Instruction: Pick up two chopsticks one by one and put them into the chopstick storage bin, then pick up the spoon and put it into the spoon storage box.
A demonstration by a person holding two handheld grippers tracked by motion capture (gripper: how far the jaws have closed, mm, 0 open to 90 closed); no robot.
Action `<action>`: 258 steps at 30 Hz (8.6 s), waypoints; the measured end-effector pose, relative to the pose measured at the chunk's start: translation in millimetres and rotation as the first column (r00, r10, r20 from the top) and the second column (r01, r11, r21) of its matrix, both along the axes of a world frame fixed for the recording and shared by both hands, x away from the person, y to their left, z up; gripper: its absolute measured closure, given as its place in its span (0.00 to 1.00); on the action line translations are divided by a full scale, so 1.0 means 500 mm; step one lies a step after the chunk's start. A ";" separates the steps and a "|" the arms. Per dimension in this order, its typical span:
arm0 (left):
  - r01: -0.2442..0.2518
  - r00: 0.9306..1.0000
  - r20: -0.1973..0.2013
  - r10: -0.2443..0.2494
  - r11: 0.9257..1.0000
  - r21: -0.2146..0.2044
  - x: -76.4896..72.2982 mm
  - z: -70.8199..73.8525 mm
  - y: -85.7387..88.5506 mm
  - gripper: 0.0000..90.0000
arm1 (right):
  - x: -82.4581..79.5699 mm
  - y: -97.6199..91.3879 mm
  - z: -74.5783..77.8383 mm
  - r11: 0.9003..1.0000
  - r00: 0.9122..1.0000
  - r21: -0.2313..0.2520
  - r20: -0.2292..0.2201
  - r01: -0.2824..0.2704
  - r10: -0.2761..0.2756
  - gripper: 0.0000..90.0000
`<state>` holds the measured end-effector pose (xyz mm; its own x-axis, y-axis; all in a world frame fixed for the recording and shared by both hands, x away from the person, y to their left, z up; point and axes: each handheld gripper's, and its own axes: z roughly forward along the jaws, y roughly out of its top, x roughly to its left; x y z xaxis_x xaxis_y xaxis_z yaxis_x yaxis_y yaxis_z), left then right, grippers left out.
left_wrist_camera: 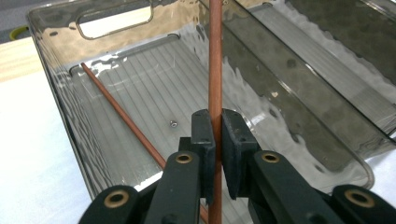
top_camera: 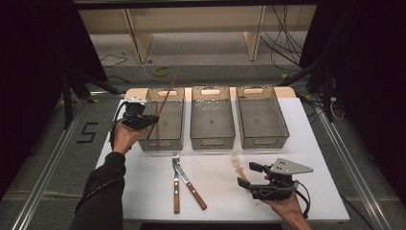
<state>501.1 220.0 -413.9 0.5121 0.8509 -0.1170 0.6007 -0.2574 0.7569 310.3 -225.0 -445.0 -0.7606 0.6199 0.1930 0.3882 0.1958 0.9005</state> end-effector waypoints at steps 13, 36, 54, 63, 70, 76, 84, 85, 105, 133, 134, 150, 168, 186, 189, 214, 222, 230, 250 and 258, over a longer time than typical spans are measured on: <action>-0.040 0.998 -0.050 0.040 0.999 0.010 0.008 -0.028 0.006 0.92 | -0.001 0.000 0.000 1.000 1.000 -0.002 0.000 0.001 -0.001 0.30; -0.043 0.999 -0.013 0.041 0.991 -0.130 -0.085 -0.021 0.020 0.42 | 0.004 0.001 -0.004 0.998 0.999 -0.048 -0.020 0.040 -0.041 0.30; 0.096 0.992 0.104 -0.077 0.976 -0.195 -0.168 -0.026 -0.015 0.26 | 0.013 0.016 -0.019 0.980 0.993 -0.188 -0.088 0.067 -0.084 0.33; 0.128 0.987 0.127 -0.102 0.967 -0.219 -0.195 -0.045 -0.032 0.24 | 0.020 0.017 -0.028 0.966 0.986 -0.240 -0.110 0.096 -0.125 0.34; 0.147 0.983 0.138 -0.118 0.964 -0.223 -0.218 -0.058 -0.041 0.24 | 0.027 0.021 -0.034 0.953 0.979 -0.282 -0.131 0.112 -0.154 0.34; 0.155 0.980 0.159 -0.119 0.960 -0.232 -0.240 -0.066 -0.046 0.24 | 0.033 0.019 -0.040 0.940 0.972 -0.315 -0.151 0.128 -0.182 0.36; 0.152 0.978 0.171 -0.119 0.969 -0.196 -0.264 -0.078 -0.051 0.24 | 0.037 0.025 -0.047 0.922 0.967 -0.365 -0.162 0.128 -0.198 0.39; 0.151 0.979 0.168 -0.119 0.969 -0.193 -0.266 -0.081 -0.051 0.24 | 0.038 0.027 -0.048 0.920 0.966 -0.371 -0.164 0.126 -0.199 0.39; 0.159 0.977 0.167 -0.134 0.976 -0.151 -0.301 -0.102 -0.049 0.23 | 0.049 0.044 -0.062 0.894 0.956 -0.436 -0.204 0.102 -0.209 0.52; 0.146 0.978 0.170 -0.124 0.981 -0.128 -0.307 -0.115 -0.049 0.23 | 0.062 0.061 -0.064 0.879 0.957 -0.471 -0.210 0.079 -0.198 0.84; 0.146 0.978 0.169 -0.124 0.981 -0.128 -0.306 -0.115 -0.048 0.23 | 0.062 0.060 -0.063 0.879 0.958 -0.469 -0.208 0.079 -0.197 0.84; 0.144 0.978 0.169 -0.121 0.981 -0.132 -0.304 -0.119 -0.045 0.23 | 0.068 0.056 -0.018 0.915 0.974 -0.389 -0.145 0.107 -0.175 0.85; 0.145 0.978 0.172 -0.119 0.979 -0.142 -0.304 -0.118 -0.043 0.23 | 0.143 0.078 0.054 0.936 0.982 -0.319 -0.057 0.152 -0.179 0.85; 0.148 0.977 0.174 -0.123 0.979 -0.140 -0.304 -0.119 -0.044 0.23 | 0.254 0.116 0.099 0.934 0.979 -0.315 -0.057 0.169 -0.196 0.84; 0.148 0.977 0.175 -0.123 0.979 -0.140 -0.304 -0.119 -0.043 0.23 | 0.269 0.123 0.105 0.934 0.978 -0.311 -0.060 0.173 -0.201 0.84; 0.150 0.977 0.175 -0.125 0.979 -0.137 -0.303 -0.120 -0.043 0.23 | 0.360 0.179 0.106 0.918 0.965 -0.344 -0.094 0.198 -0.244 0.84; 0.151 0.976 0.175 -0.126 0.979 -0.138 -0.302 -0.120 -0.043 0.23 | 0.377 0.192 0.103 0.914 0.963 -0.353 -0.100 0.201 -0.250 0.84; 0.148 0.977 0.173 -0.122 0.978 -0.144 -0.302 -0.120 -0.042 0.23 | 0.388 0.211 0.100 0.911 0.963 -0.362 -0.105 0.195 -0.248 0.84; 0.152 0.976 0.176 -0.127 0.979 -0.139 -0.302 -0.120 -0.042 0.23 | 0.407 0.229 0.088 0.905 0.958 -0.378 -0.123 0.196 -0.259 0.84; 0.152 0.976 0.176 -0.127 0.979 -0.139 -0.301 -0.120 -0.042 0.23 | 0.413 0.234 0.084 0.904 0.957 -0.381 -0.131 0.192 -0.259 0.84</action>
